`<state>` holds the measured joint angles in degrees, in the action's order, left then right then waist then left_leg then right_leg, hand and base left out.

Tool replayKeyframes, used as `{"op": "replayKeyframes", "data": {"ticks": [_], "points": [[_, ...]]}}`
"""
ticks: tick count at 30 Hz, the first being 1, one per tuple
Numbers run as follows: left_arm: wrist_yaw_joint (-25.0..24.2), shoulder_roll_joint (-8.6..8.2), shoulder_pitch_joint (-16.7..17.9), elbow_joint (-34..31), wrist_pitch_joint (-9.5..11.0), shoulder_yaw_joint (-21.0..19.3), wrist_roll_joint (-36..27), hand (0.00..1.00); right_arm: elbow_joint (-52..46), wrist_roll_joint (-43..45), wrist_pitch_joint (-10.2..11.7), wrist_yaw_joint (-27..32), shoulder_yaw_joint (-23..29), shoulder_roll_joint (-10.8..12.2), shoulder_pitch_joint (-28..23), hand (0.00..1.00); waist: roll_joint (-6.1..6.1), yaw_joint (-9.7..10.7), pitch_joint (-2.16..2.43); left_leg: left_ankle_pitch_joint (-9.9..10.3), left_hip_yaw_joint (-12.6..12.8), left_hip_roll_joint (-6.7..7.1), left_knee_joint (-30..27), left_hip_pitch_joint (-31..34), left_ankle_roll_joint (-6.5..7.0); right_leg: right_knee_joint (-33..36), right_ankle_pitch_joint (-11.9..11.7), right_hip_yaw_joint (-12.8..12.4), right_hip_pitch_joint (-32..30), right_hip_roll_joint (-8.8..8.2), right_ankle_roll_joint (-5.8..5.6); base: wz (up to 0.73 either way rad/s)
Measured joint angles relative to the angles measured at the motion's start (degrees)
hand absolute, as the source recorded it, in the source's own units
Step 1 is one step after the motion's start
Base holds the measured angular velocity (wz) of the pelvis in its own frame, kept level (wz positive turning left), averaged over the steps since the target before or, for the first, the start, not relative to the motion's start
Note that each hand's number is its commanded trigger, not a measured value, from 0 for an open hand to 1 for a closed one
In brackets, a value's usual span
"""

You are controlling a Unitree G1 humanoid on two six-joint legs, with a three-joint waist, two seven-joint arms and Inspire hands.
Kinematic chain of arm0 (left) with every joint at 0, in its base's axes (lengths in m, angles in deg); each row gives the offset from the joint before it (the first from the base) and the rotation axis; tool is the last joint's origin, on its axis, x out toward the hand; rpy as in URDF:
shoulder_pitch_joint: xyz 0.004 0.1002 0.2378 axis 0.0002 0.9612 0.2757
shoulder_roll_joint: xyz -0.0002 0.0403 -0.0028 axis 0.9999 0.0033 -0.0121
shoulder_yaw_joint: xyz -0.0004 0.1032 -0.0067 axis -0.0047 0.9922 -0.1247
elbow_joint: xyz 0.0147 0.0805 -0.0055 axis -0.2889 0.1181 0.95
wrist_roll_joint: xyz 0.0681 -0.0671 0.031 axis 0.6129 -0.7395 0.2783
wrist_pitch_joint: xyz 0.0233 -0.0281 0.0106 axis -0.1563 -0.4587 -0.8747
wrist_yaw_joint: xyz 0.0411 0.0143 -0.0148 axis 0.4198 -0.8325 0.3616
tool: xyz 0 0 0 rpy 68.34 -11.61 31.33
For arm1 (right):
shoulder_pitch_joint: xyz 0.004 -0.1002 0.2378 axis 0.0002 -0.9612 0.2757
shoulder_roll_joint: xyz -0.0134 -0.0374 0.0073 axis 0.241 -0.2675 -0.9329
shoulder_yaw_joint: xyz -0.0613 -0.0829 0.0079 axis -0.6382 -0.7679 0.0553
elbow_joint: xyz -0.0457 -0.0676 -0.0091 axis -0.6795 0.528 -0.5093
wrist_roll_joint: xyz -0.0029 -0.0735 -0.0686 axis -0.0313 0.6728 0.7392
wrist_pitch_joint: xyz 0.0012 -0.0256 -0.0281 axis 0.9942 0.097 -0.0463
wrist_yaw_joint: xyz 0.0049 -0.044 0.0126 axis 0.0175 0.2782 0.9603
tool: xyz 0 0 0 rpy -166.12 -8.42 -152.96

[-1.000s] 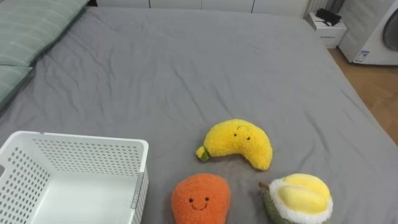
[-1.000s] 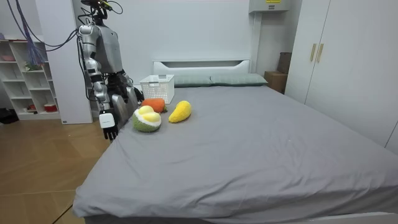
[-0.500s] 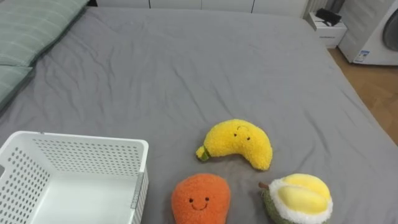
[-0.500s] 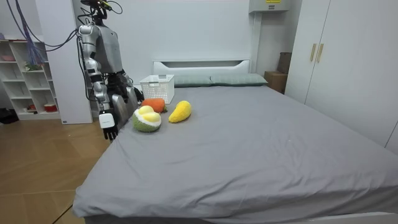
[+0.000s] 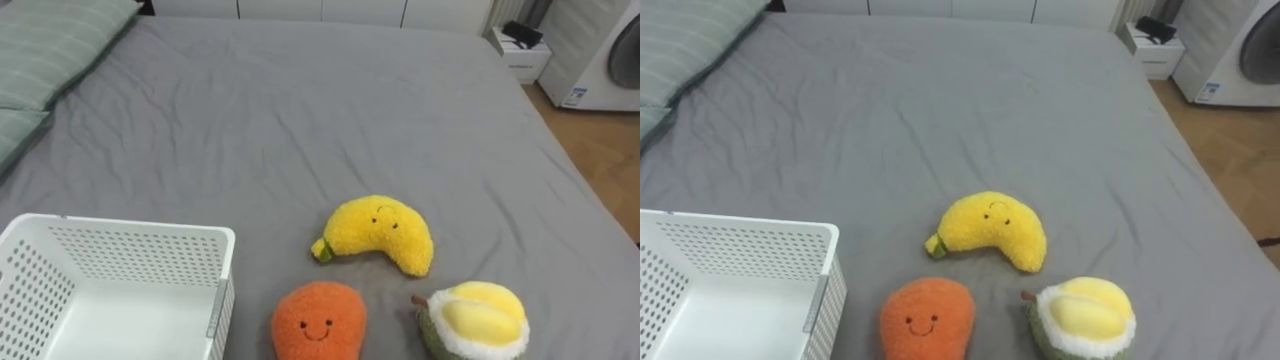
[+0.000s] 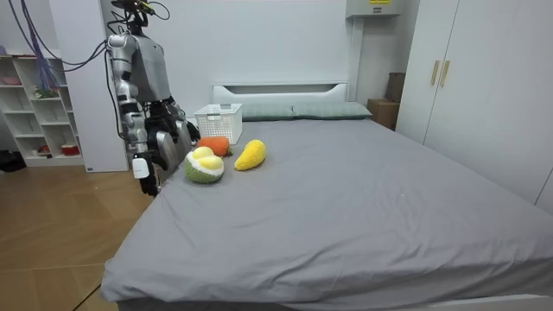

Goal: Collect toys from the bed

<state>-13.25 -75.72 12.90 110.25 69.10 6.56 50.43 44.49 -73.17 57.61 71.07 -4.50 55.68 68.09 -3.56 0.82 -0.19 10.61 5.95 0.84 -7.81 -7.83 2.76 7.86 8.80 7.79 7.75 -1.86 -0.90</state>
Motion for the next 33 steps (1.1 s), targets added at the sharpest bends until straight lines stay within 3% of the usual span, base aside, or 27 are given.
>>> {"op": "replayKeyframes", "data": {"ticks": [2,5,7,10,15,21,25,33], "points": [[-0.1,0.03,0.4,0.1,0.7,-1.4,0.1,0.0,-0.3,-0.3,0.0,-0.1,3.2,-0.5,0.5,0.0,-0.26,0.4,0.01,0.0,0.1,-0.01,0.0,0.0,0.0,0.0,0.0,-0.3,0.2,0.03,0.0,-0.02],[-0.3,0.2,0.7,0.0,1.6,-2.8,0.1,0.0,-2.0,-0.6,0.0,1.2,6.0,-3.5,1.4,0.0,-0.54,0.2,-0.02,0.0,0.7,-0.03,0.1,-0.3,0.01,0.2,0.1,-1.0,-0.5,0.05,-0.03,-0.12],[-0.2,0.21,1.1,0.0,2.0,-3.6,0.0,0.0,-5.7,-0.5,0.8,3.0,8.6,-5.7,2.1,0.0,-0.83,0.5,-0.07,0.0,1.5,-0.13,0.1,-0.4,0.0,0.3,0.1,-1.3,-0.7,0.15,-0.01,-0.11],[0.6,0.33,1.0,-0.1,2.7,-3.7,-0.5,0.0,-12.7,2.0,1.4,5.4,9.8,-7.1,2.9,0.0,-1.62,0.5,-0.14,0.0,1.6,-0.18,0.0,0.0,-0.03,1.2,0.2,-1.4,-1.6,0.09,0.11,-0.07],[1.2,0.59,1.1,-0.3,4.2,-3.4,-1.2,0.0,-27.6,4.7,2.4,7.2,10.0,-7.2,3.0,0.0,-2.18,0.4,-0.16,-0.1,1.8,-0.22,-0.1,1.3,-0.09,1.6,0.1,-1.3,-2.8,0.13,0.18,-0.01],[1.3,0.36,1.2,-1.8,4.3,-2.7,-1.8,0.0,-44.5,8.7,4.2,8.4,9.4,-6.8,3.1,0.0,-1.56,-0.8,-0.07,-0.1,1.7,-0.25,0.1,1.4,-0.12,1.1,0.1,-1.1,-3.0,0.18,0.2,0.01],[1.4,0.25,0.9,-2.2,4.4,-2.3,-1.7,0.0,-48.9,14.2,4.2,8.7,8.2,-6.5,3.2,0.0,-1.42,-2.6,-0.05,-0.1,1.5,-0.28,0.3,1.4,-0.13,1.0,0.0,-1.2,-2.7,0.22,0.21,0.0],[1.6,0.22,1.0,-2.3,4.4,-1.3,-1.4,0.0,-48.7,26.8,4.2,7.9,3.9,-5.4,4.1,0.0,-1.09,-2.8,-0.05,-0.1,1.1,-0.25,0.1,1.7,-0.12,1.2,0.0,-0.3,-2.5,0.06,0.25,0.01]]}}
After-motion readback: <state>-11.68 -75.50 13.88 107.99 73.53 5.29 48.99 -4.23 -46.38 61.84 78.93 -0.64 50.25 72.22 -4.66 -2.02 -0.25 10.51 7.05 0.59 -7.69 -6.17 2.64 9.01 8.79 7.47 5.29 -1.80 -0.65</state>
